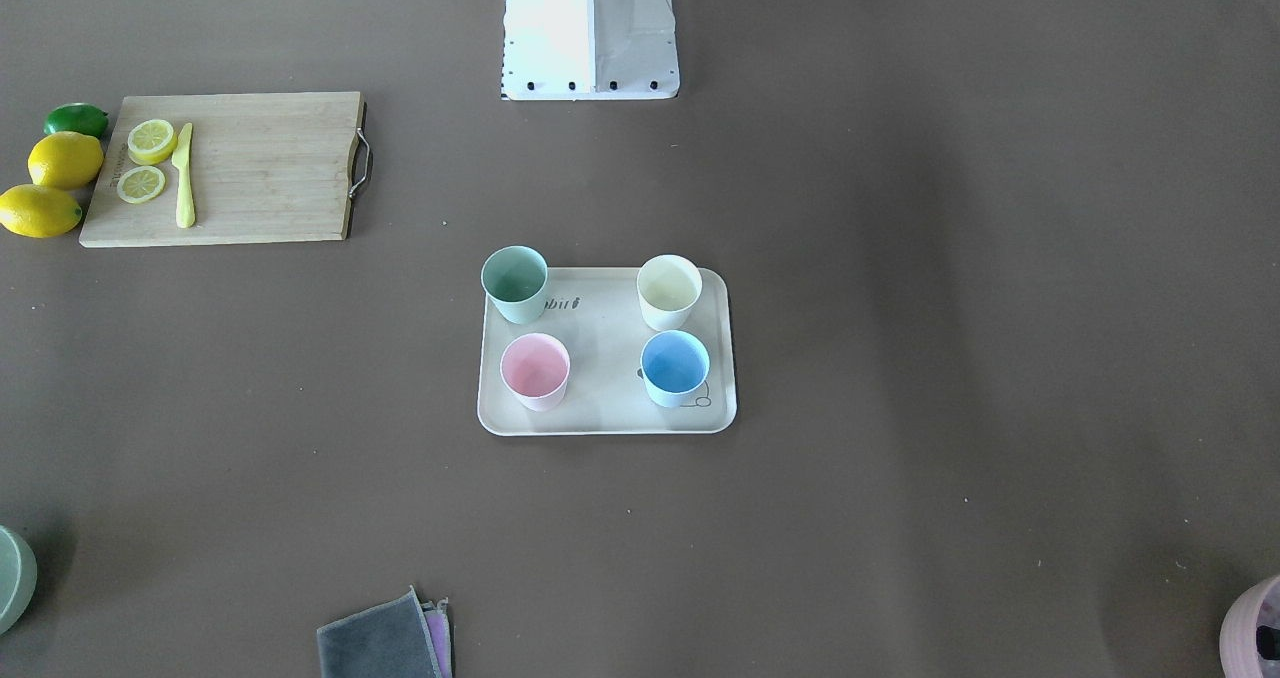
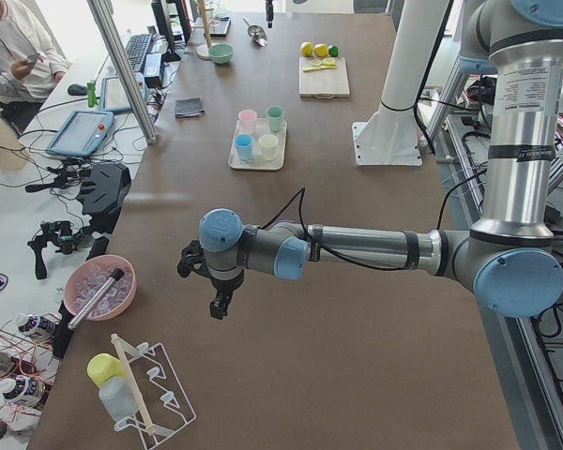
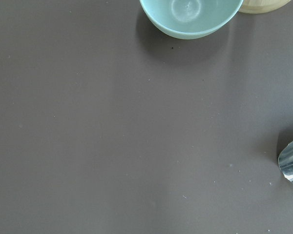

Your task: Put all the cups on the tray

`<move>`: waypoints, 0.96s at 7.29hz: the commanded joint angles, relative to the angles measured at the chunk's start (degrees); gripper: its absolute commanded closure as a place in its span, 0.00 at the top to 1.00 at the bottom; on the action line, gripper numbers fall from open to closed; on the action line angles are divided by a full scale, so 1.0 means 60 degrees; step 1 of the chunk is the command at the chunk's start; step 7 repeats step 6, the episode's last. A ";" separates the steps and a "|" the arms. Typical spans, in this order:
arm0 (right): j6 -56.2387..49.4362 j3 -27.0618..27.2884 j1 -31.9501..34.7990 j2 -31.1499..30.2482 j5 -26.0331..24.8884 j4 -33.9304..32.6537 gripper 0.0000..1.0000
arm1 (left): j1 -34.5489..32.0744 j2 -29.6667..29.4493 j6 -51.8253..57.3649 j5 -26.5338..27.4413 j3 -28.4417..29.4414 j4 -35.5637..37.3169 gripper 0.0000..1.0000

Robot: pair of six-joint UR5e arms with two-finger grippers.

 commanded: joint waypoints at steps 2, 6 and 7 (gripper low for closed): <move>0.0001 0.0019 0.0002 0.0029 0.0000 0.0015 1.00 | -0.0008 0.0034 0.0002 0.0024 0.0014 0.0015 0.98; 0.0001 0.0063 0.0002 -0.0001 -0.0015 0.0000 1.00 | 0.0006 0.0020 -0.0013 0.0025 0.0043 0.0015 0.98; 0.0001 0.0063 0.0002 -0.0001 -0.0015 0.0000 1.00 | 0.0006 0.0020 -0.0013 0.0025 0.0043 0.0015 0.98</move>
